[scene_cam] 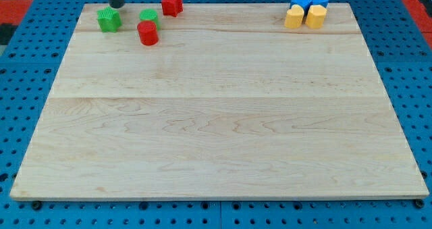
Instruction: Nudge red star right a bit
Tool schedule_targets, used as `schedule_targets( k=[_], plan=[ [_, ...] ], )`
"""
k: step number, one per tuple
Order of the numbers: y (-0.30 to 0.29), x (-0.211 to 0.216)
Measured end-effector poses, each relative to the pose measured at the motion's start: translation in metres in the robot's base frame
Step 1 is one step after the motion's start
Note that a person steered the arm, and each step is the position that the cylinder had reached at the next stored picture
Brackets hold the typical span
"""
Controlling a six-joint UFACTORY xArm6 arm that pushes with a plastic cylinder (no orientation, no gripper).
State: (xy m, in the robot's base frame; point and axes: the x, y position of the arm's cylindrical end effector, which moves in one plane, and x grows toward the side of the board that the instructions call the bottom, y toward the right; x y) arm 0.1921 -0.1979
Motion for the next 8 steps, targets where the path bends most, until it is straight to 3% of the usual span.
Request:
schedule_targets(
  k=[8],
  plan=[
    [0.060, 0.001]
  ],
)
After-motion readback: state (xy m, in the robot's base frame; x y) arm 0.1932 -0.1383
